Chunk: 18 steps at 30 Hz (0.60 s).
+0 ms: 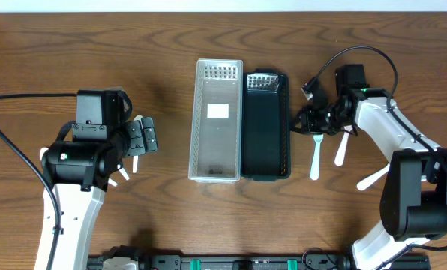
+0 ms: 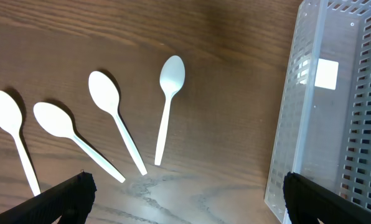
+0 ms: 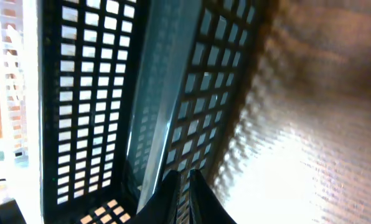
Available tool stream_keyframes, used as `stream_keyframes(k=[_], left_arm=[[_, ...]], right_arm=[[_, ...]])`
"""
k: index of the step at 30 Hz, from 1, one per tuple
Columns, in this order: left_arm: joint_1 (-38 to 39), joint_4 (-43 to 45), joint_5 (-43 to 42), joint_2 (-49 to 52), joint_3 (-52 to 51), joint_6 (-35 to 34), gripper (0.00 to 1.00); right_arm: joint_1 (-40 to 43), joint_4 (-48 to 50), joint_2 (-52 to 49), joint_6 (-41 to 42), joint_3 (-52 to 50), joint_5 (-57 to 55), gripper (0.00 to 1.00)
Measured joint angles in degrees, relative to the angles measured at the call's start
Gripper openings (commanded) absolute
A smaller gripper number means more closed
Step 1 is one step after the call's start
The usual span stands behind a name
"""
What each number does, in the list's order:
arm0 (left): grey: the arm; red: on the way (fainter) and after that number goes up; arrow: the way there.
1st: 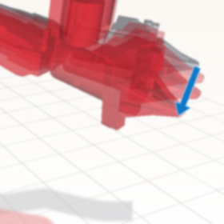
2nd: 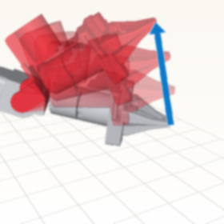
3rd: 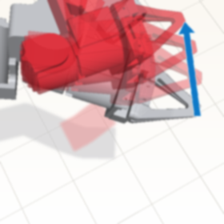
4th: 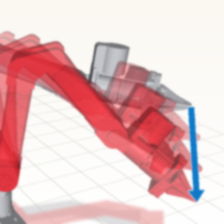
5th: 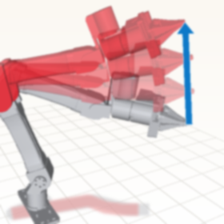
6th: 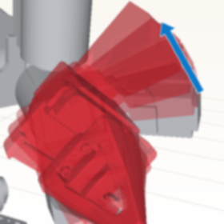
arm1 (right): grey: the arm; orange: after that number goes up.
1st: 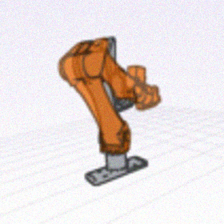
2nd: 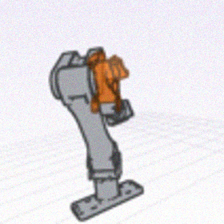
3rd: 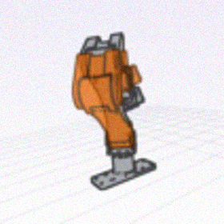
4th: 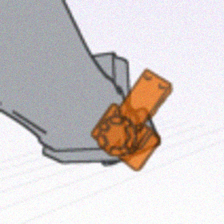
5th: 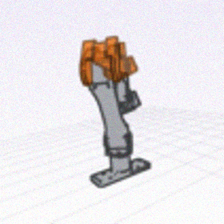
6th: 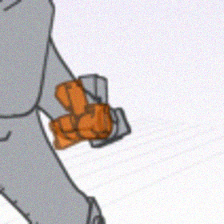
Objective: Pack container
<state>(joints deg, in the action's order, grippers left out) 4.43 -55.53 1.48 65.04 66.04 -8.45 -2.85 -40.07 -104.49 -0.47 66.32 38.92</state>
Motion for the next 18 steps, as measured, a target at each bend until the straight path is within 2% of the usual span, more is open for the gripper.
stream_keyframes(k=[16,18], left_arm=[[0.02,0.0,0.0,0.0,0.0,0.02,0.98],[0.0,0.0,0.0,0.0,0.0,0.0,0.98]], right_arm=[[0.0,2.1,0.0,-1.49,0.0,4.39,0.07],[0.0,2.36,0.0,-1.53,0.0,4.24,0.09]])
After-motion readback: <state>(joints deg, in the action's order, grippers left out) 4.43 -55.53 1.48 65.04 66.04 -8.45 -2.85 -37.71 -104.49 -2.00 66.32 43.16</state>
